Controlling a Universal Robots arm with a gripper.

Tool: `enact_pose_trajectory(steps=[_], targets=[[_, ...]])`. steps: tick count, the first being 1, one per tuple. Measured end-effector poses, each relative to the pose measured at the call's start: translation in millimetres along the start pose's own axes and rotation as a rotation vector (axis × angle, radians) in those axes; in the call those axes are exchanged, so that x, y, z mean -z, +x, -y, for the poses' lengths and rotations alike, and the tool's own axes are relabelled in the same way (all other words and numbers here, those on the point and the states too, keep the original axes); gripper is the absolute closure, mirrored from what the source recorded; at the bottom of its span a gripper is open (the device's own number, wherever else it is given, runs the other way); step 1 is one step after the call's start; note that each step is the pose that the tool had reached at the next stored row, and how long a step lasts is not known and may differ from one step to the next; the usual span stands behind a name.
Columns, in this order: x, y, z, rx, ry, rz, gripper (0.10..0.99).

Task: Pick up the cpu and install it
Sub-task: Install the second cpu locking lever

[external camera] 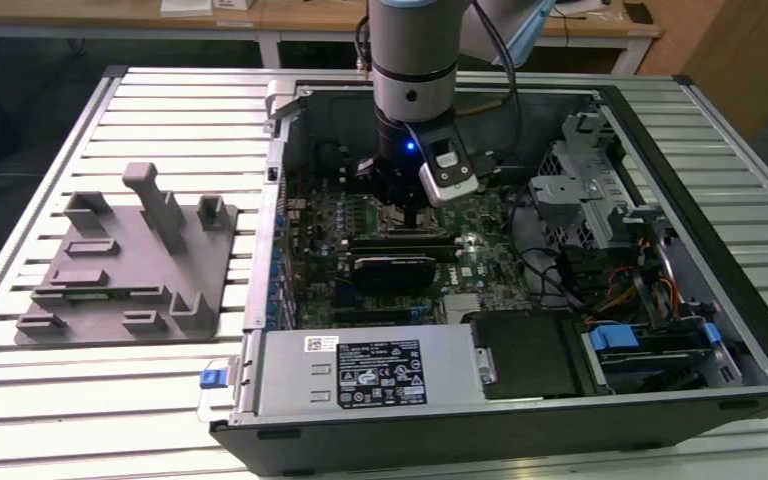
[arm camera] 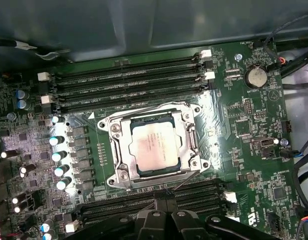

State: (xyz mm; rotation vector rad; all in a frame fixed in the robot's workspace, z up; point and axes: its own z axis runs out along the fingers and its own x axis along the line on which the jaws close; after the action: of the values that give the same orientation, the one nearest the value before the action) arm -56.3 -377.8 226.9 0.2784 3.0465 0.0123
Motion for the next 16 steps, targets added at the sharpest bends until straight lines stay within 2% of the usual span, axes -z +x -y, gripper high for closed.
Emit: enact_pose_trajectory(steps=[6, 11, 13, 14, 16], targets=[[-5.3, 4.4, 1.6, 0.018, -0.001, -0.0004, 0.980], [-10.8, 10.3, 4.7, 0.042, -0.008, -0.0018, 0.980], [-12.6, 13.1, 6.1, 0.050, -0.013, -0.0025, 0.980], [-16.2, 17.1, 8.4, 0.068, -0.026, -0.0046, 0.980], [-18.1, 18.3, 9.2, 0.076, -0.033, -0.0059, 0.980]])
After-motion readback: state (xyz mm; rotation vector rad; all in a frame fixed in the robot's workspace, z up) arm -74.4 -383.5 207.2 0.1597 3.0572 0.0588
